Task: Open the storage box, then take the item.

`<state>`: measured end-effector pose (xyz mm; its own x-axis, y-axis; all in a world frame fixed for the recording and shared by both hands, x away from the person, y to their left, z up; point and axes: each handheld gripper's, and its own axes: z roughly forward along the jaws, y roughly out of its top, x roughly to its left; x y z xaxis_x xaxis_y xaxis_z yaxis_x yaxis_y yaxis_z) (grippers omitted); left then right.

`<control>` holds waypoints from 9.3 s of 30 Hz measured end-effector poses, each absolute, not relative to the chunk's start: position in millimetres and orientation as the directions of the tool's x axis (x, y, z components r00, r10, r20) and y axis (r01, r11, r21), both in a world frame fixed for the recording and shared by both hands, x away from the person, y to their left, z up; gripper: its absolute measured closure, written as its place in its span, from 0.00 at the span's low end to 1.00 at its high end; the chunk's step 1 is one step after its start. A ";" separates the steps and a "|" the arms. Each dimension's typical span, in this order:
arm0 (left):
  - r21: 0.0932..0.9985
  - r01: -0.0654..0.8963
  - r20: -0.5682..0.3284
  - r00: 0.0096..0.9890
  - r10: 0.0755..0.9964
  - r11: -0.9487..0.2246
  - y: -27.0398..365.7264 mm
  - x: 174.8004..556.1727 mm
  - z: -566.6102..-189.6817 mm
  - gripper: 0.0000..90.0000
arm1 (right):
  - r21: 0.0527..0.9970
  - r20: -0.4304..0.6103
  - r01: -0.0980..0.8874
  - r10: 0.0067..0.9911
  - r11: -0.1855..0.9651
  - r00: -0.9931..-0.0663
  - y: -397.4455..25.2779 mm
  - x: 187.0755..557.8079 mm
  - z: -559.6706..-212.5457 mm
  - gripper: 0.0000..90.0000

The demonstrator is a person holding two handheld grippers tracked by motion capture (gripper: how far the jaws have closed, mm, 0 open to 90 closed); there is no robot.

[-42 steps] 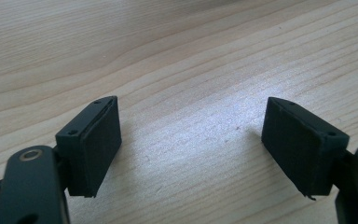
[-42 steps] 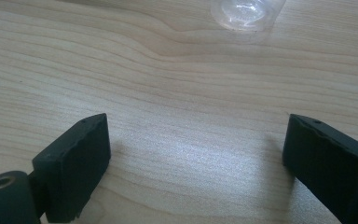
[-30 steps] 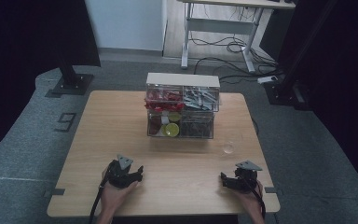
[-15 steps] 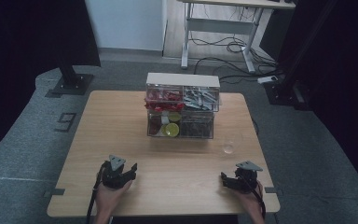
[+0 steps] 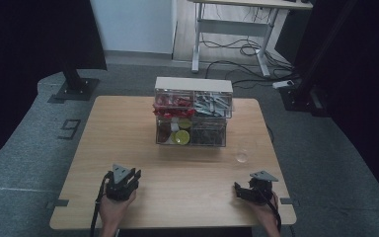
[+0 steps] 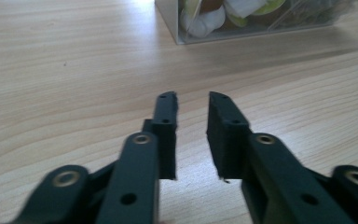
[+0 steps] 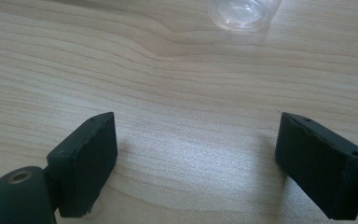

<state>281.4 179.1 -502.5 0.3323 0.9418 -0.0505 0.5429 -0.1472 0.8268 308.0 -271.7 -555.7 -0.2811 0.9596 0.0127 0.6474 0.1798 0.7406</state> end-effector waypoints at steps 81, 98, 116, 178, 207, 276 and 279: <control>0.783 0.596 -0.136 0.442 0.887 -0.176 114.3 362.5 -479.3 1.00 | 0.743 0.012 0.646 0.961 0.176 -0.276 -272.1 309.0 -555.6 0.16; 0.766 0.622 -0.176 0.449 0.876 -0.165 101.9 382.2 -489.2 1.00 | 0.743 0.012 0.646 0.961 0.176 -0.275 -272.2 309.0 -555.6 0.16; 0.751 0.631 -0.149 0.445 0.883 -0.192 93.6 398.6 -496.4 1.00 | 0.743 0.012 0.646 0.961 0.175 -0.275 -272.2 309.0 -555.6 0.16; 0.796 0.580 -0.142 0.456 0.879 -0.172 98.2 389.4 -462.0 1.00 | 0.743 0.012 0.646 0.961 0.176 -0.275 -272.2 309.0 -555.6 0.16; 0.813 0.563 -0.151 0.447 0.882 -0.147 100.7 400.6 -436.8 1.00 | 0.743 0.011 0.645 0.961 0.176 -0.276 -272.2 309.1 -555.7 0.16; 0.837 0.527 -0.146 0.475 0.868 -0.148 91.5 420.9 -414.3 1.00 | 0.879 0.068 0.455 0.905 0.145 -0.421 -251.1 320.8 -482.5 0.51; 0.835 0.529 -0.145 0.475 0.868 -0.149 90.6 421.5 -414.0 1.00 | 0.881 0.062 0.447 0.898 0.156 -0.435 -248.4 326.2 -477.0 0.53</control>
